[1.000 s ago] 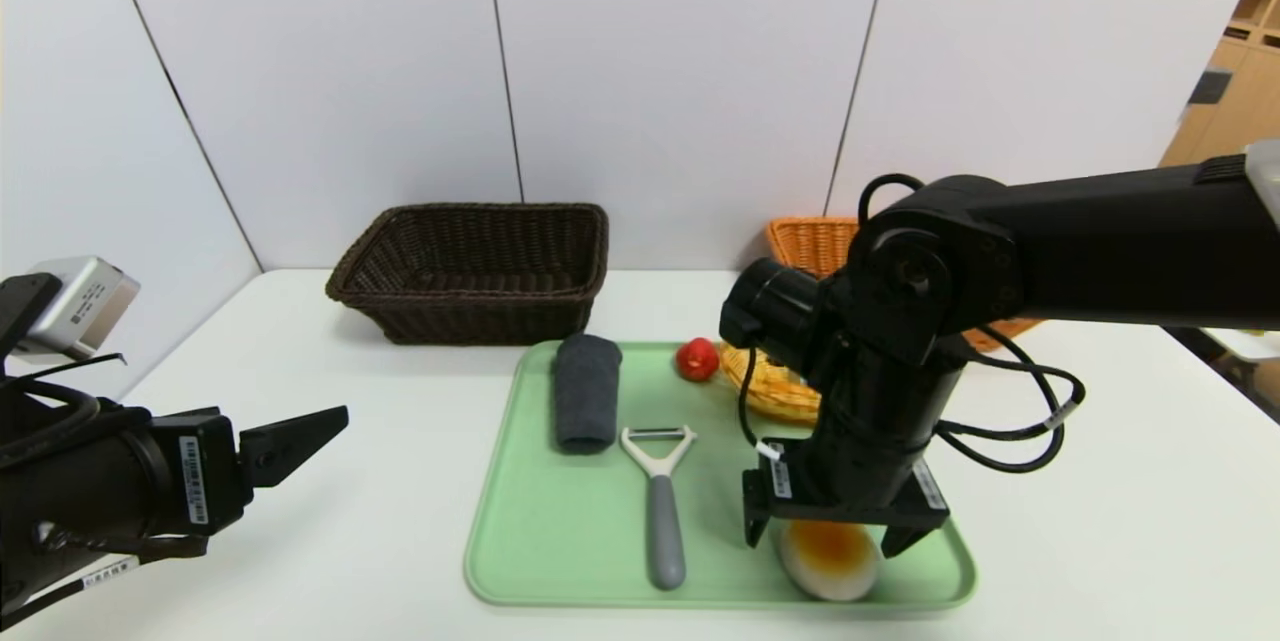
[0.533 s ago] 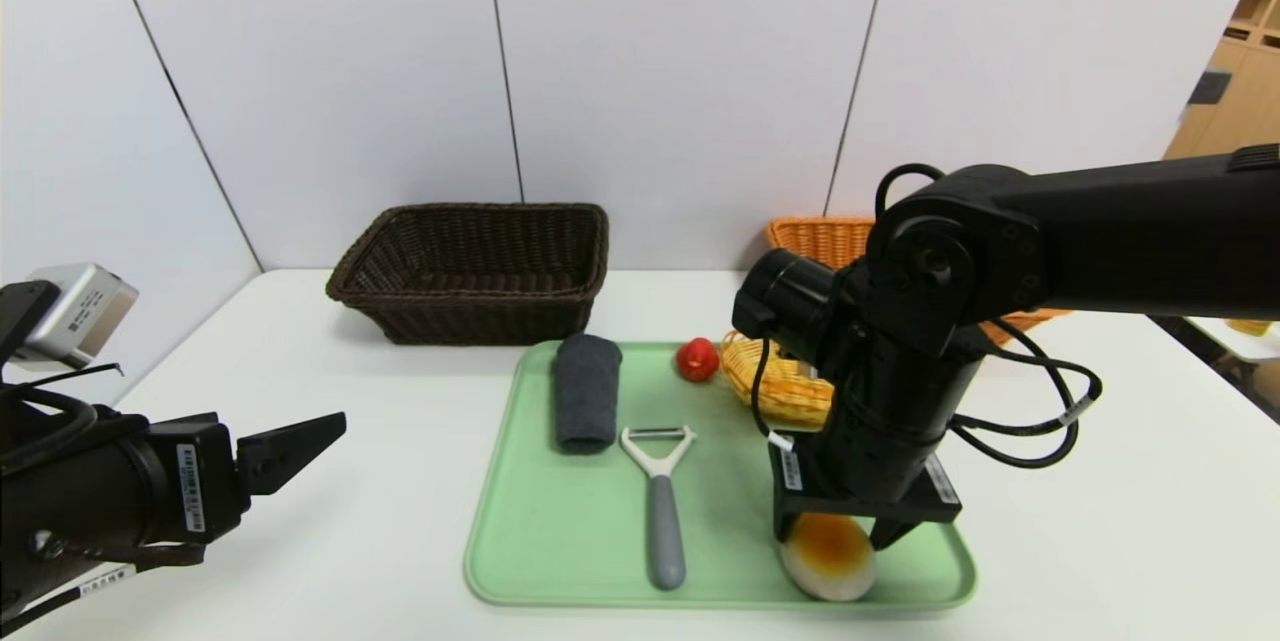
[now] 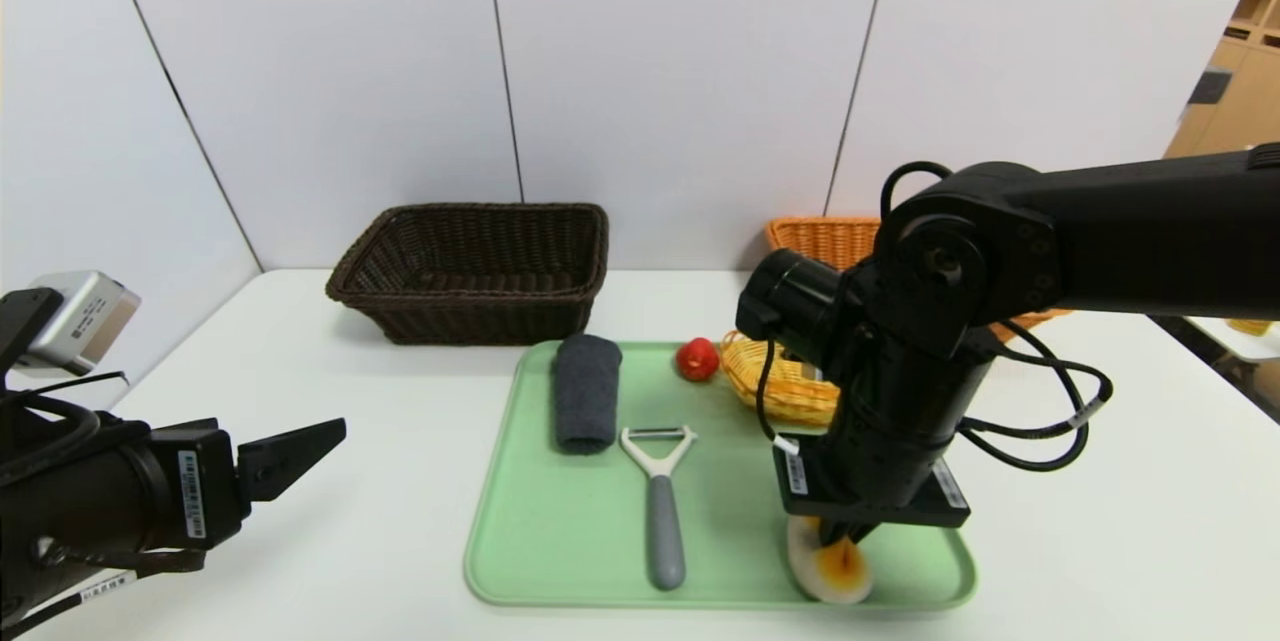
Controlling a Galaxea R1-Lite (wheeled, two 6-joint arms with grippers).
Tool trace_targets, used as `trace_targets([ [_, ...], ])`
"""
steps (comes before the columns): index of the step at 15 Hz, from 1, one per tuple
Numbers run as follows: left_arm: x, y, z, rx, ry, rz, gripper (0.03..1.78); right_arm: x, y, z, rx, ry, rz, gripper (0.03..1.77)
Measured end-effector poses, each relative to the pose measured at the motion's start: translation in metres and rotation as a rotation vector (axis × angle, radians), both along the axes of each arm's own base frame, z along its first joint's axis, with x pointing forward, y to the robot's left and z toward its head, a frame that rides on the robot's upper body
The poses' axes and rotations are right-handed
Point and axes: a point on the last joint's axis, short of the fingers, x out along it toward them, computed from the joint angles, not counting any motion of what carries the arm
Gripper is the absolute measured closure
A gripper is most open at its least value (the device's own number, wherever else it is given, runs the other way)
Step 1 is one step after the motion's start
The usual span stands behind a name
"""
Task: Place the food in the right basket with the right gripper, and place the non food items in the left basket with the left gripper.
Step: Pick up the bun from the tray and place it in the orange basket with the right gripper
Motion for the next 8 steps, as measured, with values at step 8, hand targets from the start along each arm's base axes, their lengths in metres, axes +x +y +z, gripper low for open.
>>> trace_targets([
  [8, -0.001, 0.000, -0.005, 0.009, 0.018, -0.007, 0.12, -0.017, -0.022, 0.103, 0.356, -0.450, 0.070, 1.74],
])
